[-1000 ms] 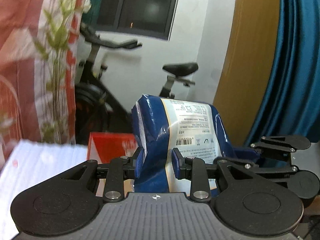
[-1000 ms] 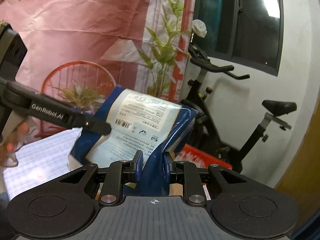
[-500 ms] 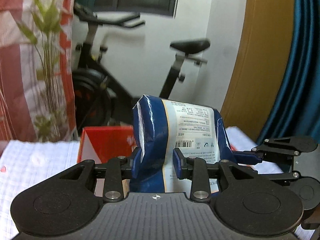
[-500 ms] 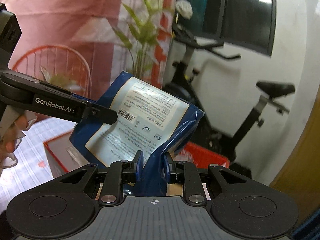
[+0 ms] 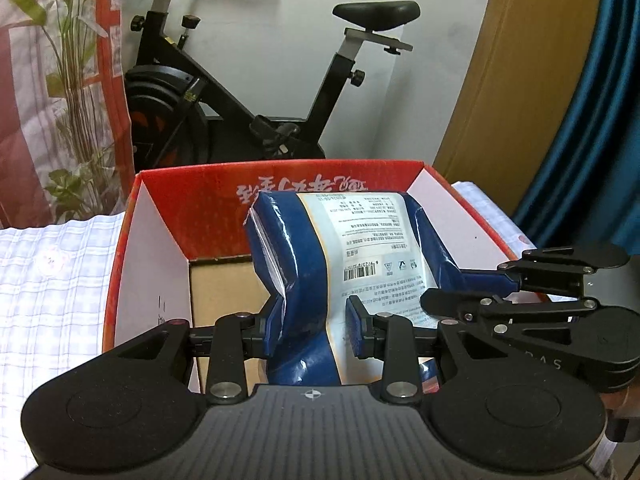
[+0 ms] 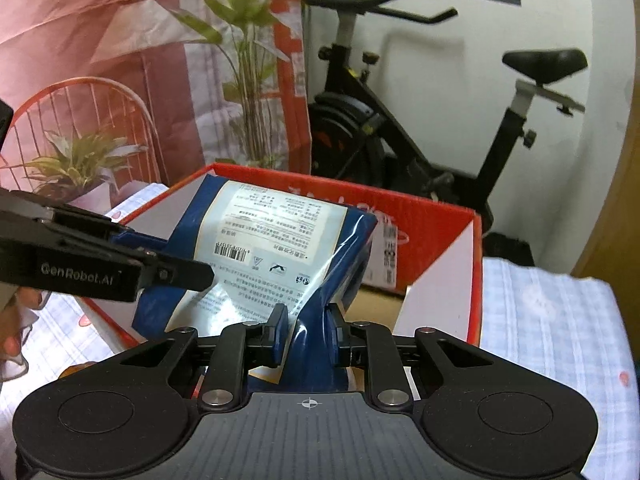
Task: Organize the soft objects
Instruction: 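Open both grippers to drop the snack bag into the box, then withdraw, then lower both grippers onto the black eye mask and close on its strap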
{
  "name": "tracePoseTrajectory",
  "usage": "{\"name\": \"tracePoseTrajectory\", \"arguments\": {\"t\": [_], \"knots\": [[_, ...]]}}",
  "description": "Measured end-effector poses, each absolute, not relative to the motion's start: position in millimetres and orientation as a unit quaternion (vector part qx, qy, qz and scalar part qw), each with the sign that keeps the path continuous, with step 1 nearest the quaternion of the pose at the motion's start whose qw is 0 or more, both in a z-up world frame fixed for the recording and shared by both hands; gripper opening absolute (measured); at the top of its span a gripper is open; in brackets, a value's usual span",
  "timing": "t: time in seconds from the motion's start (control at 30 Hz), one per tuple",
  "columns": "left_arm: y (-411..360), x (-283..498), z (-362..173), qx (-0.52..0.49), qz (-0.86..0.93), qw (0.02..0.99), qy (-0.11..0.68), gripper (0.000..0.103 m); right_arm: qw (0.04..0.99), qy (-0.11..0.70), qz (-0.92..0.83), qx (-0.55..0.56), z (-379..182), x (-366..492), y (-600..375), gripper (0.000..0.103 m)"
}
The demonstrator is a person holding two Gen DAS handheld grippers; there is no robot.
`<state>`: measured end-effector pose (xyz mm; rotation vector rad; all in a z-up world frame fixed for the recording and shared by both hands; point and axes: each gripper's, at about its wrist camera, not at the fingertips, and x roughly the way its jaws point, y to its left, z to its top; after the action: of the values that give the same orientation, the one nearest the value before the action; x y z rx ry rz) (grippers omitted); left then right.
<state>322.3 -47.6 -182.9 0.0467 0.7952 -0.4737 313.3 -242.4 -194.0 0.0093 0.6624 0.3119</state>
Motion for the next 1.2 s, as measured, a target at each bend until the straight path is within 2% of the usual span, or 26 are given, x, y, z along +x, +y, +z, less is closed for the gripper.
{"name": "tracePoseTrajectory", "arguments": {"t": [0.1, 0.17, 0.33, 0.87, 1.2], "knots": [[-47.7, 320.3, -181.3, 0.016, -0.228, 0.893, 0.388, 0.044, 0.931, 0.333, 0.149, 0.0, -196.5, 309.3, -239.4, 0.019], [-49.0, 318.9, -179.5, 0.012, -0.223, 0.895, 0.386, 0.058, 0.93, 0.337, 0.145, -0.001, -196.7, 307.8, -237.5, 0.02], [-49.0, 310.6, -173.4, 0.022, -0.221, 0.896, 0.383, 0.059, 0.933, 0.34, 0.118, 0.007, -192.6, 301.5, -236.8, 0.027], [-3.0, 220.0, -136.8, 0.0, -0.18, 0.929, 0.324, 0.058, 0.947, 0.297, 0.122, 0.027, -169.5, 224.3, -240.1, 0.027], [27.3, 154.6, -162.2, -0.054, -0.127, 0.937, 0.32, 0.054, 0.953, 0.27, 0.132, 0.047, -184.1, 154.9, -231.7, 0.027]]}}
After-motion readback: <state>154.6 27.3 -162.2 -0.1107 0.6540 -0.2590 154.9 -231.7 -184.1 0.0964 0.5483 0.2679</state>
